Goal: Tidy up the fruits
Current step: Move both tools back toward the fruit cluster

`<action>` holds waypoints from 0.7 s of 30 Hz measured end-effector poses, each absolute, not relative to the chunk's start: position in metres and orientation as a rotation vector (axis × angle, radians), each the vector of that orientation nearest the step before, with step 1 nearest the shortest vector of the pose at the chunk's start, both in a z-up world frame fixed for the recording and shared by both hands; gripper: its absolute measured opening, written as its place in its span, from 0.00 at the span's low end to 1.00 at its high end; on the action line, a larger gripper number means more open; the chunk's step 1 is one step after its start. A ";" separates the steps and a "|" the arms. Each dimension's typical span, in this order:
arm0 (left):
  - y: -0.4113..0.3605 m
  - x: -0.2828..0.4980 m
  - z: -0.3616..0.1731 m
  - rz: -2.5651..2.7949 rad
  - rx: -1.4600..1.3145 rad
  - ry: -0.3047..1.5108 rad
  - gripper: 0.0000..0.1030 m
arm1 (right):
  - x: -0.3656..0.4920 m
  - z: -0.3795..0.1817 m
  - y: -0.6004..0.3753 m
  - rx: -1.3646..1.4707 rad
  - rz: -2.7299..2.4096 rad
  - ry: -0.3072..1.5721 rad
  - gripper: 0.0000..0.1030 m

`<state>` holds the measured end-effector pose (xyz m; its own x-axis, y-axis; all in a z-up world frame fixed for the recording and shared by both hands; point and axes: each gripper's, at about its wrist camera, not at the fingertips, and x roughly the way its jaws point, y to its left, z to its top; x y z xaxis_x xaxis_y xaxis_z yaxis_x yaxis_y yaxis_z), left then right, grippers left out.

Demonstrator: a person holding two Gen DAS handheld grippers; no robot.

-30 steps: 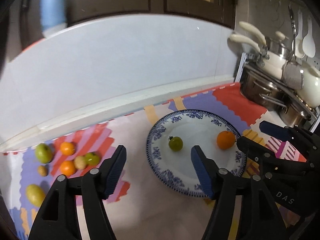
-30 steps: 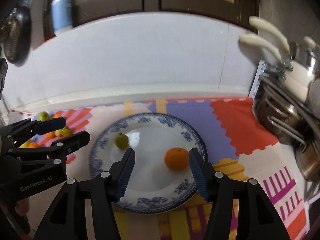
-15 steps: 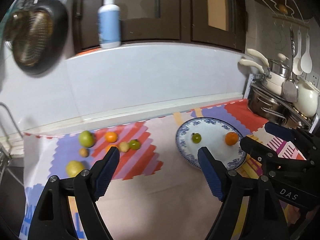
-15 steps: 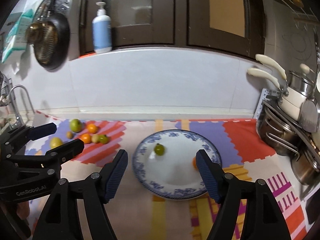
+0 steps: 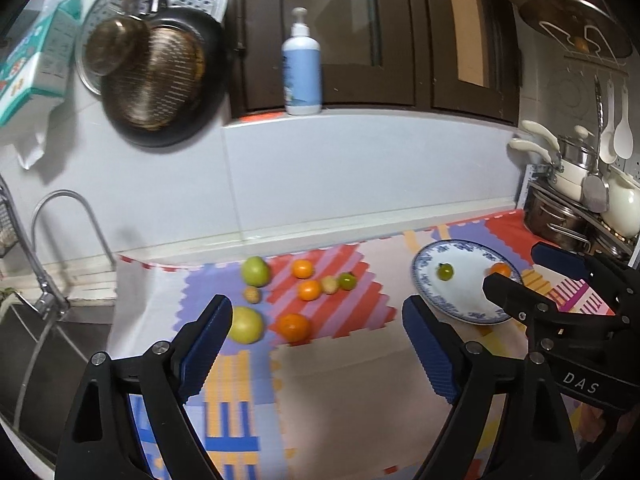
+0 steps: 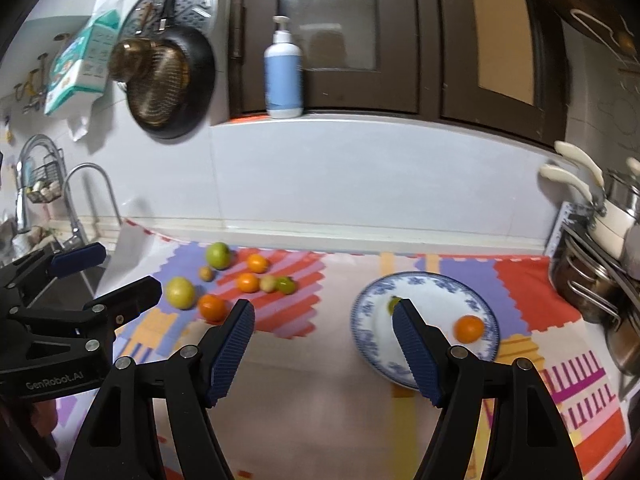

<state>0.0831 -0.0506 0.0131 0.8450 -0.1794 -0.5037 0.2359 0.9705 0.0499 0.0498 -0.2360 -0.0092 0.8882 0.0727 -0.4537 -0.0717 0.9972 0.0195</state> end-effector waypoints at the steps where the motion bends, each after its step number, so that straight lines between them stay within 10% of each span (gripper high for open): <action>1: -0.046 0.083 0.014 -0.216 0.112 0.516 0.87 | 0.049 -0.008 -0.231 0.000 0.081 0.468 0.70; 21: 0.026 0.108 -0.007 -0.155 0.186 0.496 0.88 | 0.089 -0.026 -0.144 -0.059 0.209 0.505 0.70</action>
